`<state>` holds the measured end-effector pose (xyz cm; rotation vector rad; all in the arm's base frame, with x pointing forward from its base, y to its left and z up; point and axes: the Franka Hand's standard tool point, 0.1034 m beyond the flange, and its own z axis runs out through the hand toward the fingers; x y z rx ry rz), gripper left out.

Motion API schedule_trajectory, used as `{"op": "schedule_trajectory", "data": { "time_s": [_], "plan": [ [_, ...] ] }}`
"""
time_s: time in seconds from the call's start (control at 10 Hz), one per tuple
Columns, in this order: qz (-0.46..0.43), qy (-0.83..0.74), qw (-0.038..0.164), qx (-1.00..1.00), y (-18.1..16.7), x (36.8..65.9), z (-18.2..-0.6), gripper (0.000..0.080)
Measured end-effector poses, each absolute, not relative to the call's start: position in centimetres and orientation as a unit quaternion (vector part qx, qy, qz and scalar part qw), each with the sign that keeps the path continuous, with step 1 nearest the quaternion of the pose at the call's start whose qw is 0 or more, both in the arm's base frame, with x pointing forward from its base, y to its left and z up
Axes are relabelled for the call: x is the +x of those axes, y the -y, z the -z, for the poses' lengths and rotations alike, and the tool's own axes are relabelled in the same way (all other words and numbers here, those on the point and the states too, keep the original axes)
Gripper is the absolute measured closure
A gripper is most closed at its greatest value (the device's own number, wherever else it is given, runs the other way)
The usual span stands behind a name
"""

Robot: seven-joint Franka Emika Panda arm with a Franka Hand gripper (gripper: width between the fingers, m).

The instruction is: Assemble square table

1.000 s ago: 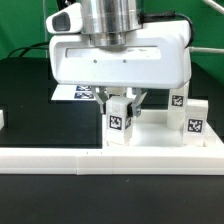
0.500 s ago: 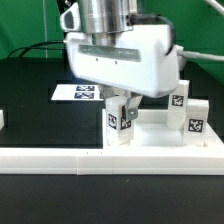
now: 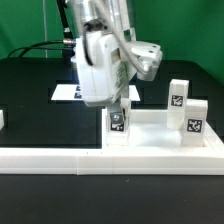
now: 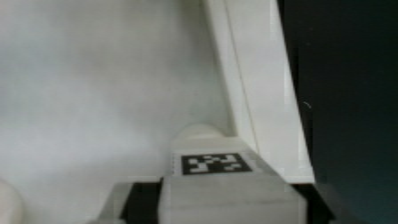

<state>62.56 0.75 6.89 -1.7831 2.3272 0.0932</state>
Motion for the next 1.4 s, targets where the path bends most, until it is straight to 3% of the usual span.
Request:
{"op": "schedule_trajectory", "data": {
  "time_s": [0.2,0.4,0.5,0.8,1.1,1.4],
  "plan": [
    [-0.025,-0.754,0.103,-0.648,-0.80,62.51,-6.85,0.0509],
    [-0.007,-0.620,0.106,-0.778,-1.16,62.49,-6.93,0.0227],
    [-0.004,-0.605,0.103,-0.789,-0.99,62.46,-6.85,0.0166],
    [0.009,-0.522,0.099,-0.847,-0.68,62.50,-6.85,0.0154],
    [0.031,-0.282,0.072,-0.956,-0.74,62.92,-7.26,0.0151],
    [0.030,-0.291,0.072,-0.954,-0.65,62.98,-7.29,0.0162]
  ]
}}
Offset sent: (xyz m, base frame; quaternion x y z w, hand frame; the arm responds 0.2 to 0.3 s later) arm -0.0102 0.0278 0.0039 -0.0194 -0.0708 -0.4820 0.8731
